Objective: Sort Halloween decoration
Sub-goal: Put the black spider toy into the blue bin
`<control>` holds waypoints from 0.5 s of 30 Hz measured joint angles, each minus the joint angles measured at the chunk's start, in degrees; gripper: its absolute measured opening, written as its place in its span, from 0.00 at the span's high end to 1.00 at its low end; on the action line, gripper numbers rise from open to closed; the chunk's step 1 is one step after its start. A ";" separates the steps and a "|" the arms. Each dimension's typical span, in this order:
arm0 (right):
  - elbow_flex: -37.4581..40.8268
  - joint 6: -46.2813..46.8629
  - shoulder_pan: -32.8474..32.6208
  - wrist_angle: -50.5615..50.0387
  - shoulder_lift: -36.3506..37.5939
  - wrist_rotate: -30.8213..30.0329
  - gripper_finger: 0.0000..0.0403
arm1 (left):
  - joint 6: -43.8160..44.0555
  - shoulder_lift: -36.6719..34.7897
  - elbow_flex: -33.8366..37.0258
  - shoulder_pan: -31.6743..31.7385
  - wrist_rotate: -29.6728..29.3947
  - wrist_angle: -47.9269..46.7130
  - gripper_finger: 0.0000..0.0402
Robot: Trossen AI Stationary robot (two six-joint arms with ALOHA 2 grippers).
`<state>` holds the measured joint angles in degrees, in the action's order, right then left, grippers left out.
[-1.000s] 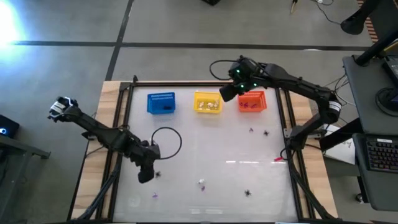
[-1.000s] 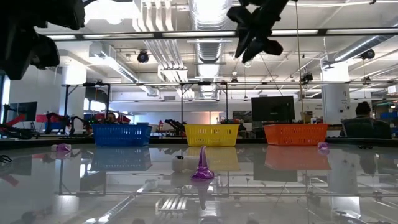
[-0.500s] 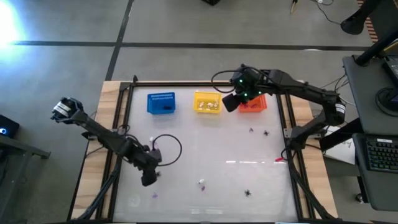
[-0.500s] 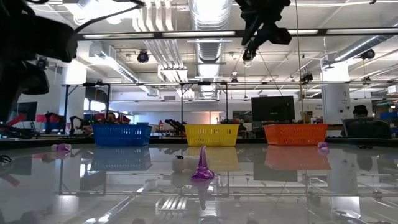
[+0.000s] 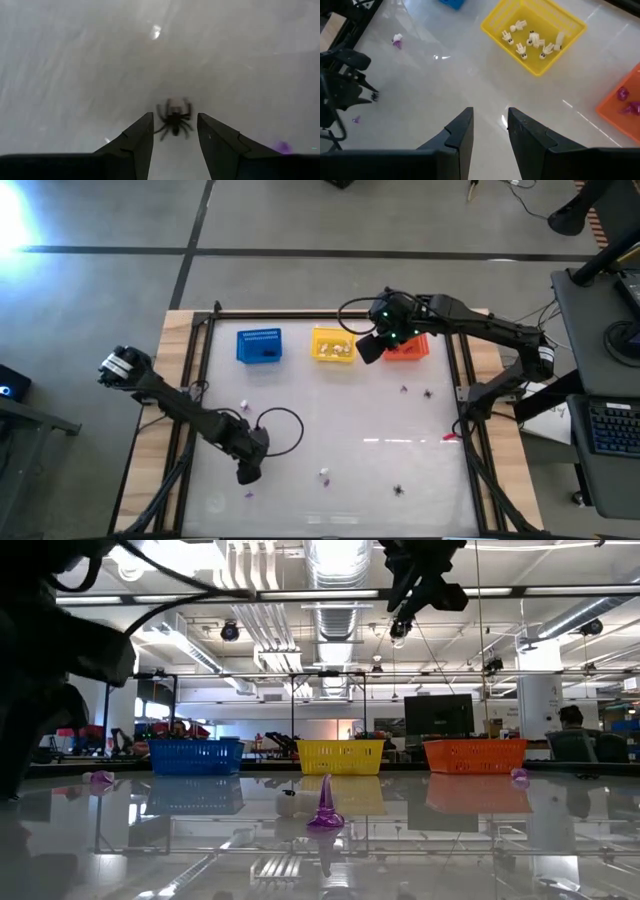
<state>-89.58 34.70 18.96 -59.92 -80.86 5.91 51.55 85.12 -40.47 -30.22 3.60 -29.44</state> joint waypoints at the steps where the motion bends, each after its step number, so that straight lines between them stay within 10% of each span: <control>1: 0.00 0.00 0.00 -0.02 0.00 0.00 0.73 | 0.00 0.59 -0.03 0.00 -0.08 -0.10 0.66; 15: 0.00 -0.83 -2.23 -0.28 0.00 -0.04 0.73 | 2.06 2.78 -0.15 -0.02 -0.49 -1.32 0.83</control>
<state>-89.58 33.87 16.73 -60.20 -80.86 5.87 53.61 87.90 -40.62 -30.24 3.10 -30.75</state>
